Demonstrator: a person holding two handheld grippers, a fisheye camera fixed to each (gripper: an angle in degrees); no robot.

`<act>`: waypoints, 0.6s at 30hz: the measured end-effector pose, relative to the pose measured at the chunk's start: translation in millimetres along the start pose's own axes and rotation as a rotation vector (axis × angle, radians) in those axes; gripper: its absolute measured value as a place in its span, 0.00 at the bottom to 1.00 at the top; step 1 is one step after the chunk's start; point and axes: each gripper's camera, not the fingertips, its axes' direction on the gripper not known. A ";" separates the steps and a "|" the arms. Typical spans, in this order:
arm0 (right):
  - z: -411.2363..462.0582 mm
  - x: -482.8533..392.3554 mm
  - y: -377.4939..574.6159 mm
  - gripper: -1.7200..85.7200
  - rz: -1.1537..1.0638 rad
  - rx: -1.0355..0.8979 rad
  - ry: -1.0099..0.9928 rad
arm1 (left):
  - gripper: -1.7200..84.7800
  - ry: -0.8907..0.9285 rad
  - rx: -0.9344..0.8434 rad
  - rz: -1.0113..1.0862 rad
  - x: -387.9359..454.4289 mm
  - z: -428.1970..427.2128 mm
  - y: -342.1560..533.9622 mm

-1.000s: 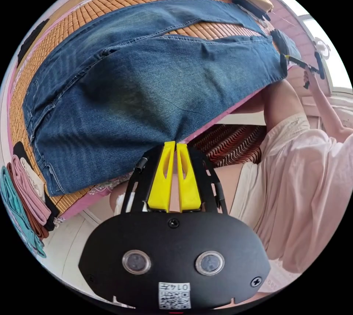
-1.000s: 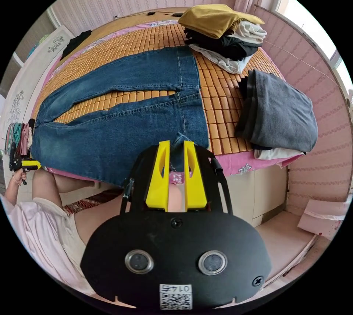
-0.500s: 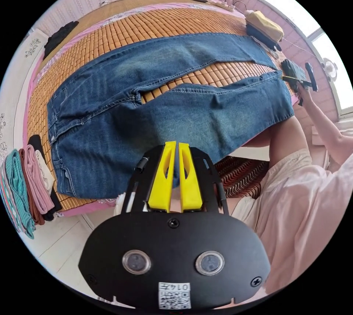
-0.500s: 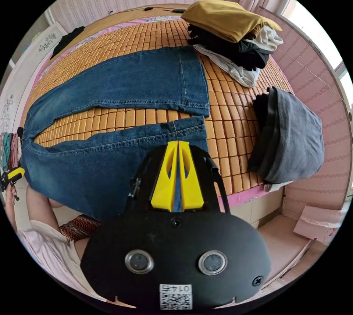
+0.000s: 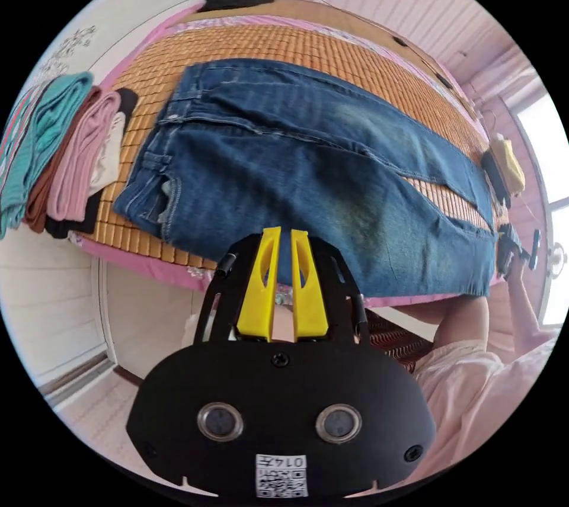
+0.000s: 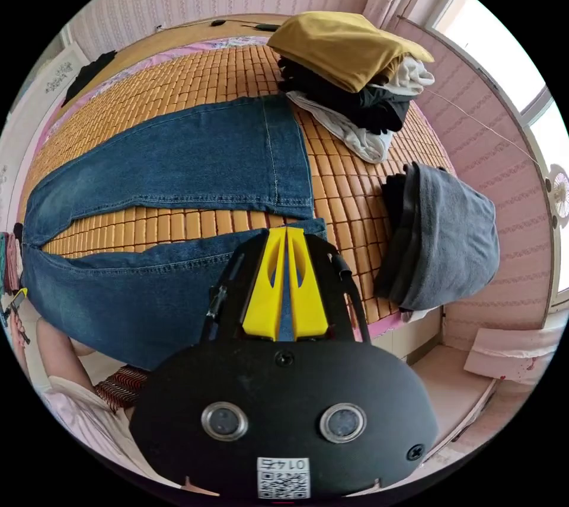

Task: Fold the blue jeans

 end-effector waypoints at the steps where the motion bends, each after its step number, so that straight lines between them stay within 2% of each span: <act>1: -6.7 -26.0 -10.3 0.02 -0.086 0.029 -0.028 | 0.08 -0.009 0.015 -0.039 -11.3 -2.5 2.4; 3: -15.8 -76.0 -28.0 0.02 -0.238 0.065 -0.094 | 0.10 -0.045 0.061 -0.191 -54.1 -10.4 12.3; 5: -26.1 -160.3 -48.8 0.04 -0.470 0.099 -0.207 | 0.11 -0.037 0.095 -0.285 -82.5 -14.2 19.2; 9: -34.5 -301.1 -65.3 0.10 -0.767 0.113 -0.360 | 0.12 -0.003 0.146 -0.425 -129.0 -11.1 26.6; 14: -42.9 -493.2 -55.8 0.12 -1.078 0.063 -0.483 | 0.13 0.062 0.128 -0.482 -151.8 14.4 25.0; 18: -28.1 -575.2 -43.3 0.10 -1.178 -0.001 -0.428 | 0.07 0.087 0.154 -0.444 -156.9 21.5 28.5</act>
